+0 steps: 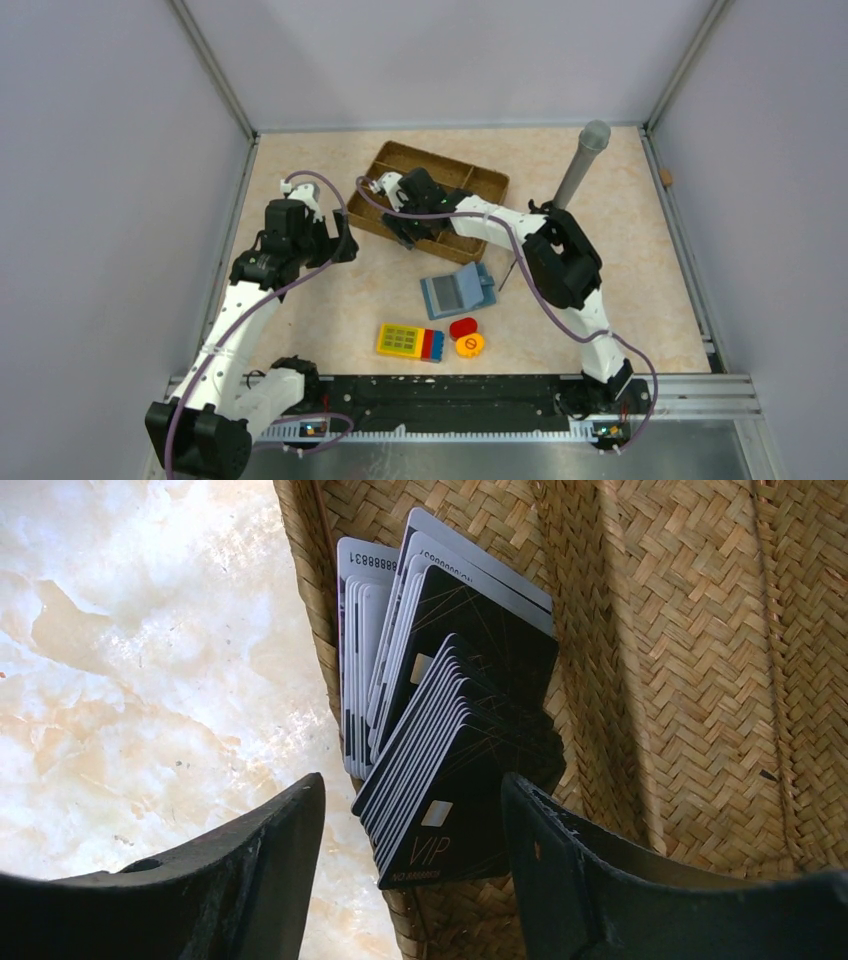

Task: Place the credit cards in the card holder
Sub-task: Pick up the credit card from the storage box.

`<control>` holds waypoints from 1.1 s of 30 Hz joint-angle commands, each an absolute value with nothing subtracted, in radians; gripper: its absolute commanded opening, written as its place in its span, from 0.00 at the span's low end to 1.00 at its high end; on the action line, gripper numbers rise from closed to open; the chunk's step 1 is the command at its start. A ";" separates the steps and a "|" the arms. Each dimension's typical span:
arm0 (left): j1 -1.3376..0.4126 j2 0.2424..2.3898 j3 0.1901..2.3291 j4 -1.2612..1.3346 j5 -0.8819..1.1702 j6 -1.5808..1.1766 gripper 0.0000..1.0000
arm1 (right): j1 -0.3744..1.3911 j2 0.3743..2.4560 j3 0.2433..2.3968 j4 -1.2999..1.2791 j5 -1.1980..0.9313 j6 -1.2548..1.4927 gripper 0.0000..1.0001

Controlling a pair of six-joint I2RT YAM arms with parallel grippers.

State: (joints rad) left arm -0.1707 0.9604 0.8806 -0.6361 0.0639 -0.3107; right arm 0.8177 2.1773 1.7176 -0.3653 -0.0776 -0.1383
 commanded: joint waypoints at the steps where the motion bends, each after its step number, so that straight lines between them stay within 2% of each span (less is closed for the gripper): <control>1: -0.164 0.961 0.880 -0.601 0.075 -0.298 0.99 | 0.841 2.136 1.764 -0.375 -0.118 -0.141 0.63; 25: -0.164 0.962 0.878 -0.601 0.080 -0.297 0.99 | 0.846 2.064 1.744 -0.362 -0.173 -0.135 0.45; 33: -0.164 0.963 0.877 -0.600 0.083 -0.298 0.99 | 0.846 2.079 1.748 -0.378 -0.183 -0.138 0.34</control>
